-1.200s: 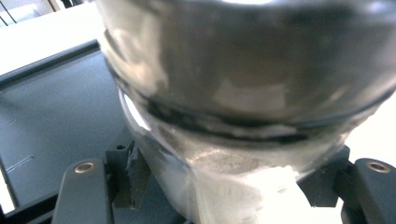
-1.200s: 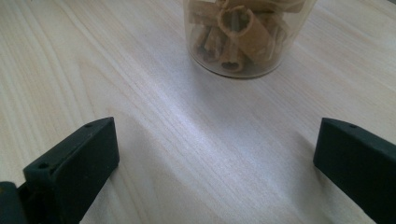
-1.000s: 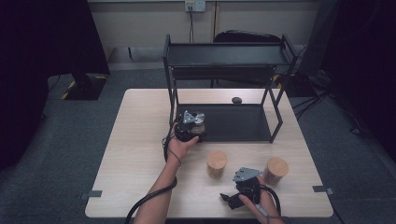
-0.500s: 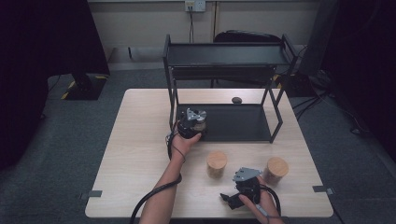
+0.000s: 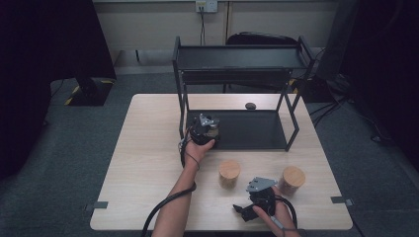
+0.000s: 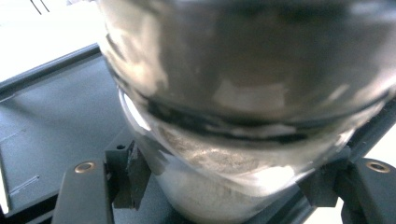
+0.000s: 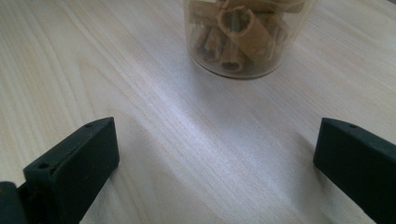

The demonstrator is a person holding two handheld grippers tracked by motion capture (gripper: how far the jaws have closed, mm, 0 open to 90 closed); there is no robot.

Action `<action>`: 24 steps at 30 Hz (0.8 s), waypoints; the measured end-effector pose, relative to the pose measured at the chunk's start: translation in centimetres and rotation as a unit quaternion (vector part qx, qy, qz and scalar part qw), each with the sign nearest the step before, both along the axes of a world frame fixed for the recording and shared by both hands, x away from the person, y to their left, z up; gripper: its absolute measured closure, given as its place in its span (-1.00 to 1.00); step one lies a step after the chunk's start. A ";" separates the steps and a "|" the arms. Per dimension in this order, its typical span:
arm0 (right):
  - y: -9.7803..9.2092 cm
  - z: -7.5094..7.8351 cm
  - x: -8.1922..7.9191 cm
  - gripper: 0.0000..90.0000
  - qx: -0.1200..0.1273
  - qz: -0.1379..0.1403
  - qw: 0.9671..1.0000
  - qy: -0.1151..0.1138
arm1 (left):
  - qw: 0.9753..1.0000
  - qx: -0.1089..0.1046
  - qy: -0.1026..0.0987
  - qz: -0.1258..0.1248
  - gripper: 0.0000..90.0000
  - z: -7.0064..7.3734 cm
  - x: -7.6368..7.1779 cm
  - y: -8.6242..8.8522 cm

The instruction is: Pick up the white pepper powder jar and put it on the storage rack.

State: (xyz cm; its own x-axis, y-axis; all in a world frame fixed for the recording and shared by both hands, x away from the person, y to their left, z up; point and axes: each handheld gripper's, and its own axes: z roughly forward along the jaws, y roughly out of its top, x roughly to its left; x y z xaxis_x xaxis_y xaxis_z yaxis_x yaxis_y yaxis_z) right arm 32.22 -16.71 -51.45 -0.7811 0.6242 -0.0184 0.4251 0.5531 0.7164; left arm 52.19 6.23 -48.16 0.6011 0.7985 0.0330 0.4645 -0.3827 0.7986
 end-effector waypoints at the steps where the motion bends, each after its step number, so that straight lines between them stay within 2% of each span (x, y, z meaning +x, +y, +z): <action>1: 0.0 0.0 0.0 -1.00 0.000 0.000 1.000 0.000 | 1.000 0.000 0.000 0.000 -0.32 0.0 0.1 0.0; 24: 0.0 0.0 0.0 -1.00 0.000 0.000 1.000 0.000 | 1.000 0.000 0.002 0.018 -0.32 -0.5 1.0 -1.1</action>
